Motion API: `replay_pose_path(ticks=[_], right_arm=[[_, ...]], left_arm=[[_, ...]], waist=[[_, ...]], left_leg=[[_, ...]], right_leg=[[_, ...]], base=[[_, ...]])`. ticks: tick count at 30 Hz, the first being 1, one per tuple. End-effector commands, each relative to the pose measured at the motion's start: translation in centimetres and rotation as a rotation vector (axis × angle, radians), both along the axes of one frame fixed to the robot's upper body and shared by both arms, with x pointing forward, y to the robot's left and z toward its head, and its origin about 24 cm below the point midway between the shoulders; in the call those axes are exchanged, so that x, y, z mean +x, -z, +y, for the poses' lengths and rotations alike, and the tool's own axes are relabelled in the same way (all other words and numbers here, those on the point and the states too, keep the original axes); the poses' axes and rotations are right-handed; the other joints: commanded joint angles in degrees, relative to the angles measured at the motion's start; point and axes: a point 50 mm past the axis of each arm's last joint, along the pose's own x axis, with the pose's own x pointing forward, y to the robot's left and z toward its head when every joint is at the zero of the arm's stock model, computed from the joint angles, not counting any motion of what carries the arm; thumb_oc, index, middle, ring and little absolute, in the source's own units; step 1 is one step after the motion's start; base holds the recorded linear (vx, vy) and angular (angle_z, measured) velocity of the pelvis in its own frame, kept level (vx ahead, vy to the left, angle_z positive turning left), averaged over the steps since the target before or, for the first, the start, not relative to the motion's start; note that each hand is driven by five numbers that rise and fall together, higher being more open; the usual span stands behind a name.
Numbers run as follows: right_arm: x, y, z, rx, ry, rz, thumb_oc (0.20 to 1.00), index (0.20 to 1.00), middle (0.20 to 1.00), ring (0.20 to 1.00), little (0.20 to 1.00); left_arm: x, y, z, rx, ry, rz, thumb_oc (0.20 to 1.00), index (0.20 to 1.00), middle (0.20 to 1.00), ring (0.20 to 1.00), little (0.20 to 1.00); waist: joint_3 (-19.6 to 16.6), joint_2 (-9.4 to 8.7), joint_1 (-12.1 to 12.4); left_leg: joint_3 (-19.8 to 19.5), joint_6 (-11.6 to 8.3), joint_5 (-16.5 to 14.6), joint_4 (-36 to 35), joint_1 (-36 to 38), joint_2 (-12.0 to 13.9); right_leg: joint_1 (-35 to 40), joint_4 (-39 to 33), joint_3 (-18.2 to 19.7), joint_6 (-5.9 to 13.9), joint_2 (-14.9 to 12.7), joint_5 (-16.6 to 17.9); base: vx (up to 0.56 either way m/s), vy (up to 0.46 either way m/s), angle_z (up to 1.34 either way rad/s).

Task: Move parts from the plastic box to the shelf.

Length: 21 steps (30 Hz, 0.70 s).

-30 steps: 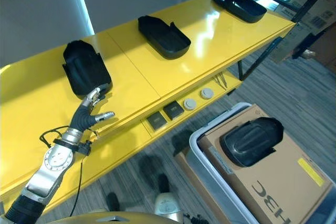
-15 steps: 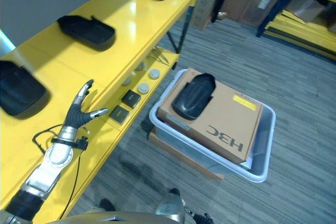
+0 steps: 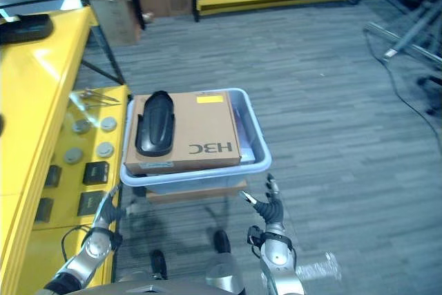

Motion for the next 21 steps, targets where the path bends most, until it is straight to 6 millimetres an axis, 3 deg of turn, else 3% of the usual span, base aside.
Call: replay_pose_path(ticks=[1,2,5,6,8,9,15,21], right_arm=[[4.0,-3.3,-1.0,-0.194,-0.051,-0.167,1.0,1.0,1.0,1.0,1.0],[5.9,-5.1,-0.8,-0.206,-0.069,-0.235,1.0,1.0,1.0,1.0,1.0],[8.8,-7.2,-0.7,-0.3,-0.06,-0.289,1.0,1.0,1.0,1.0,1.0],[11.6,-9.4,-0.3,-0.362,-0.043,-0.338,1.0,1.0,1.0,1.0,1.0],[12.7,-10.4,-0.2,-0.371,-0.03,-0.355,1.0,1.0,1.0,1.0,1.0],[14.6,-12.2,-0.3,-0.382,0.01,-0.38,1.0,1.0,1.0,1.0,1.0],[18.6,-16.1,-1.1,-0.413,0.094,-0.382,1.0,1.0,1.0,1.0,1.0],[19.9,-17.4,-1.8,-0.447,0.114,-0.349,1.0,1.0,1.0,1.0,1.0]], left_arm=[[1.6,-1.0,1.1,0.012,0.016,-0.047,1.0,1.0,1.0,1.0,1.0],[1.0,-0.4,1.5,0.03,0.019,0.006,1.0,1.0,1.0,1.0,1.0],[0.7,0.2,2.4,0.039,-0.004,0.06,1.0,1.0,1.0,1.0,1.0],[1.1,0.4,2.5,0.028,-0.013,0.084,1.0,1.0,1.0,1.0,1.0],[1.7,0.0,2.4,0.025,-0.005,0.064,1.0,1.0,1.0,1.0,1.0],[2.4,-0.4,2.3,0.026,0.001,0.045,1.0,1.0,1.0,1.0,1.0],[2.5,0.1,2.0,0.002,-0.022,0.074,1.0,1.0,1.0,1.0,1.0],[1.1,1.0,2.3,0.014,-0.039,0.137,1.0,1.0,1.0,1.0,1.0]], waist=[[-1.3,1.44,3.8],[-1.0,1.06,4.4],[-0.3,0.71,6.2],[0.9,0.59,7.4],[1.5,0.59,7.7],[3.0,0.73,8.8],[5.0,1.38,11.2],[5.6,1.63,12.8]], left_leg=[[0.5,-2.65,0.3,-2.6,1.8,4.6],[0.8,-2.48,0.2,-2.6,1.4,4.4],[1.4,-2.38,0.1,-2.6,0.2,4.2],[1.1,-2.48,0.5,-2.6,-1.5,4.0],[0.7,-2.58,0.9,-2.6,-2.5,4.0],[-0.3,-2.98,1.6,-2.6,-4.5,3.9],[-2.7,-3.88,3.4,-2.6,-8.8,3.9],[-4.1,-3.97,3.9,-2.6,-10.5,3.6]], right_leg=[[-0.2,3.6,0.4,3.21,1.2,-2.2],[-0.8,3.1,0.3,3.56,0.9,-1.5],[-1.9,1.8,0.0,3.95,0.3,0.1],[-3.2,1.1,-0.6,3.96,0.1,0.9],[-3.9,1.0,-1.0,3.91,0.0,1.3],[-5.2,0.6,-1.6,3.71,-0.1,1.9],[-7.5,0.2,-3.7,3.11,0.2,2.6],[-8.2,0.2,-4.8,2.98,0.1,2.6]], base=[[0.0,0.072,0.2],[-0.03,0.032,0.13],[-0.06,0.032,-0.07],[-0.12,0.016,-0.08],[-0.11,0.002,0.05],[-0.09,-0.007,0.23],[-0.05,-0.012,0.32],[0.01,-0.003,0.19]])
